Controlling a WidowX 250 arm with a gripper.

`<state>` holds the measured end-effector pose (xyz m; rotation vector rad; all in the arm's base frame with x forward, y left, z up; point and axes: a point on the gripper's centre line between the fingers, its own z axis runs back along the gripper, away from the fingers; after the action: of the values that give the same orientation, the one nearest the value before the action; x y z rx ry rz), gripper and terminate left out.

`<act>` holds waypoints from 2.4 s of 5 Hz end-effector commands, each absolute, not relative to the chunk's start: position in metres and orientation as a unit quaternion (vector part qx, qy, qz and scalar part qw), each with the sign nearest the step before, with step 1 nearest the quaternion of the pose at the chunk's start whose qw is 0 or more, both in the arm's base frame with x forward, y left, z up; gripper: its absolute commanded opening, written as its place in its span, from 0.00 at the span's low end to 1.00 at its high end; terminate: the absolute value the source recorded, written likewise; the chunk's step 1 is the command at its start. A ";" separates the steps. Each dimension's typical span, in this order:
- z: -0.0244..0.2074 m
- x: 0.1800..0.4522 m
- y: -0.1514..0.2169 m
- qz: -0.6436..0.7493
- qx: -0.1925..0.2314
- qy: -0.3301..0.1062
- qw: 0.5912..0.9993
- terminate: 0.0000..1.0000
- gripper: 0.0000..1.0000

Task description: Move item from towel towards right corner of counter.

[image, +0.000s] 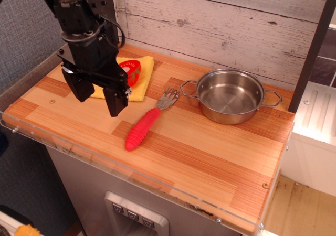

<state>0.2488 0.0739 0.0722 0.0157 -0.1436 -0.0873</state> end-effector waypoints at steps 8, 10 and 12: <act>0.056 0.348 0.138 0.035 0.049 -0.082 0.995 0.00 1.00; 0.042 0.344 0.133 0.037 0.031 -0.066 0.997 0.00 1.00; 0.067 0.348 0.121 0.041 0.011 -0.100 0.994 0.00 1.00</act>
<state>0.3448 0.1171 0.0447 0.0021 -0.1431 0.0836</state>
